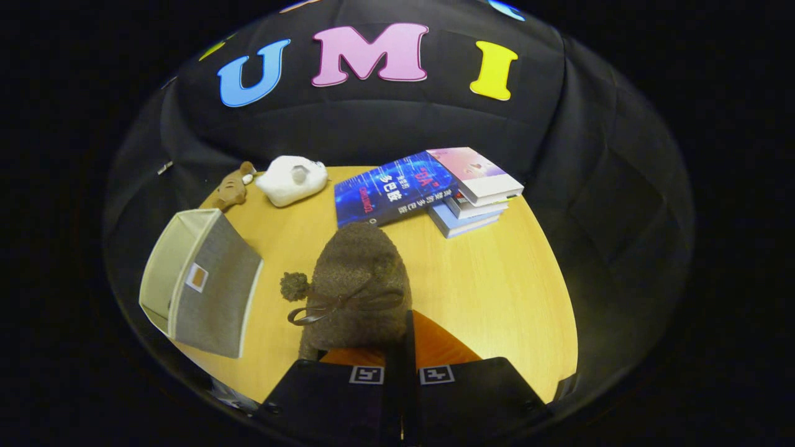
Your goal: Open the storage box then place both shoes into the box .Put the left shoe in first, then the right shoe, with the right side of both shoes facing outward in a uniform manner.
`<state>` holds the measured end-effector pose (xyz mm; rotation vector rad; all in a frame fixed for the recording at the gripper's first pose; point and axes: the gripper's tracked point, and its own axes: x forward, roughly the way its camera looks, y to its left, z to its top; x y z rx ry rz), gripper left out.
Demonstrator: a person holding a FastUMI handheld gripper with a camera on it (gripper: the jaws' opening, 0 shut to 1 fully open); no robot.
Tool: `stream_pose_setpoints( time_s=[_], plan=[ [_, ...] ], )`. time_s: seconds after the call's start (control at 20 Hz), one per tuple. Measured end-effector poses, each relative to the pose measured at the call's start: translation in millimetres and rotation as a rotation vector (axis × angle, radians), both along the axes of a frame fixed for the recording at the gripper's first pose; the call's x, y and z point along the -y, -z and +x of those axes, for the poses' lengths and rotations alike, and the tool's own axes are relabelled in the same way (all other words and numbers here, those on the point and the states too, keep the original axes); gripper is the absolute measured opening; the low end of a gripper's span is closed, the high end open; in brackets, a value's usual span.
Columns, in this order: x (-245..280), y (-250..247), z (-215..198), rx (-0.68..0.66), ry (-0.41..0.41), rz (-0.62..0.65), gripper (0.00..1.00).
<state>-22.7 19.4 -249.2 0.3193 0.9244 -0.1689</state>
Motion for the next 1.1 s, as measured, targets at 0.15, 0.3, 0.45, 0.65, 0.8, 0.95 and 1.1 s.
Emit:
stream_pose_setpoints(
  time_s=[0.15, 0.3, 0.45, 0.65, 0.8, 0.95, 1.1],
  plan=[
    [-43, -39, 29, 0.050, -0.005, 0.043, 0.06],
    [-94, -72, 58, 0.100, -0.028, 0.068, 0.06],
    [-144, -91, 77, 0.118, -0.040, 0.114, 0.06],
    [-212, -96, 108, 0.119, -0.068, 0.133, 0.06],
    [-250, -82, 118, 0.074, -0.079, 0.119, 0.06],
    [-274, -58, 119, 0.020, -0.078, 0.090, 0.06],
    [-283, -32, 114, -0.040, -0.074, 0.027, 0.06]
  ],
)
